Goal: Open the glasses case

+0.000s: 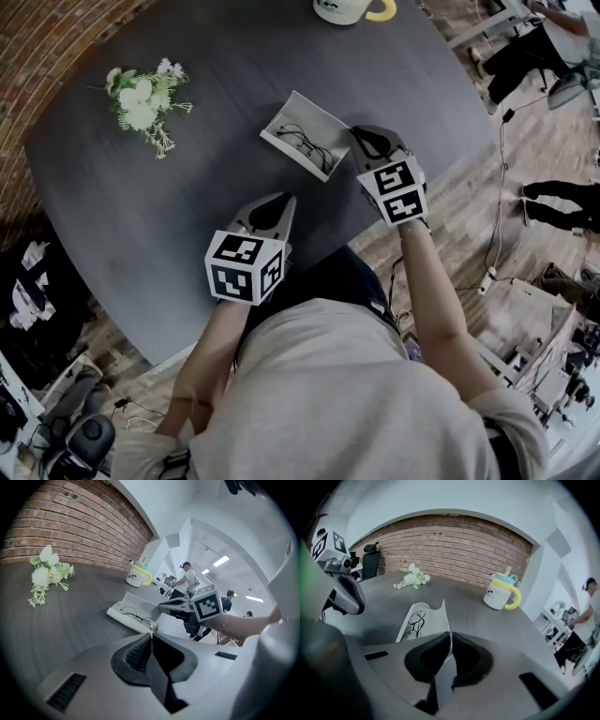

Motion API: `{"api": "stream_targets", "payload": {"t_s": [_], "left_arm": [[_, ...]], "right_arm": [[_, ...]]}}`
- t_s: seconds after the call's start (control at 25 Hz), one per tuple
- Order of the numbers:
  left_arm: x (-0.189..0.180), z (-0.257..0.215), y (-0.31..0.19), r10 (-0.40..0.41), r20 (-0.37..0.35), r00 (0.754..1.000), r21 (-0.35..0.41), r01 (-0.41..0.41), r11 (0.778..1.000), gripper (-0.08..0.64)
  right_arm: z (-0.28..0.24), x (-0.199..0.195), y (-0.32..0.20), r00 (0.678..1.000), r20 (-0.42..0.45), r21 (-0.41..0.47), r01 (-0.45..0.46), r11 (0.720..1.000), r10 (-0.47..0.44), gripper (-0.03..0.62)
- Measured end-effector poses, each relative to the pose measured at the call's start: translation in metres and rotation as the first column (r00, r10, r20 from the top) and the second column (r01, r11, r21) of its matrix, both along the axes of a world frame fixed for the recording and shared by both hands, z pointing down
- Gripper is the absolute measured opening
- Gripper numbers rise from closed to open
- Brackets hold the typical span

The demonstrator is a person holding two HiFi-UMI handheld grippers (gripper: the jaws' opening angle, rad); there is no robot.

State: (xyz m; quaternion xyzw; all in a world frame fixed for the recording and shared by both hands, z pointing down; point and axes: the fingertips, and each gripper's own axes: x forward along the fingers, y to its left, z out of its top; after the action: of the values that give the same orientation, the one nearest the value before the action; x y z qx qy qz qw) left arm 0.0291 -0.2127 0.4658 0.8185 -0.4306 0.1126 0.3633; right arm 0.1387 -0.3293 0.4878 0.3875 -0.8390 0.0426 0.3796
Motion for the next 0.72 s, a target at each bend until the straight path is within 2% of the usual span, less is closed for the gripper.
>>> {"api": "stream_targets", "payload": {"t_s": [0.28, 0.52, 0.72], "left_arm": [[0.003, 0.001, 0.003, 0.005, 0.021, 1.000, 0.004, -0.005, 1.000, 0.029], [0.007, -0.001, 0.005, 0.015, 0.028, 0.999, 0.009, -0.016, 1.000, 0.029], [0.008, -0.003, 0.005, 0.015, 0.031, 0.999, 0.022, -0.016, 1.000, 0.029]], "right_arm": [[0.013, 0.012, -0.011, 0.993, 0.042, -0.027, -0.106, 0.994, 0.107, 0.032], [0.016, 0.015, -0.014, 0.990, 0.050, -0.037, -0.132, 0.991, 0.133, 0.035], [0.002, 0.012, -0.007, 0.988, 0.088, -0.010, -0.129, 0.992, 0.129, 0.096]]}}
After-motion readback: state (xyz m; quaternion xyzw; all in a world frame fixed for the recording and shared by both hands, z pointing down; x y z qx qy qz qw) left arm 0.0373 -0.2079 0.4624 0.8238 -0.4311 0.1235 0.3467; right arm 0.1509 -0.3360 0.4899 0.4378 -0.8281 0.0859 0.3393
